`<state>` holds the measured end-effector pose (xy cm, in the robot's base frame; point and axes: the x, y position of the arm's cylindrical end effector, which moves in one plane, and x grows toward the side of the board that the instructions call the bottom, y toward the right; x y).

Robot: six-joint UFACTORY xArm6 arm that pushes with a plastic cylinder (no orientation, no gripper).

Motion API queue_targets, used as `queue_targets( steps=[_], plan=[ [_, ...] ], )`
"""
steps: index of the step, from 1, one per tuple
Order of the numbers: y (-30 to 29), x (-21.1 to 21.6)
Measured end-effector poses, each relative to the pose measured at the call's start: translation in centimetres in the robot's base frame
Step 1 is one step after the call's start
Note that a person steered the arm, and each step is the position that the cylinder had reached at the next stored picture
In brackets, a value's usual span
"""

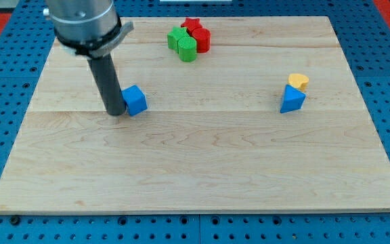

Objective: Move blue cube towards blue triangle

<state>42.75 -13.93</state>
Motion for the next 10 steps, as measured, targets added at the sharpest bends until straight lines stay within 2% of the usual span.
queue_targets(
  steps=[1, 3, 5, 9, 10],
  plan=[
    [-0.1, -2.3],
    [7.6, 0.6],
    [16.7, 0.3],
    [23.4, -0.2],
    [22.3, -0.2]
  ],
)
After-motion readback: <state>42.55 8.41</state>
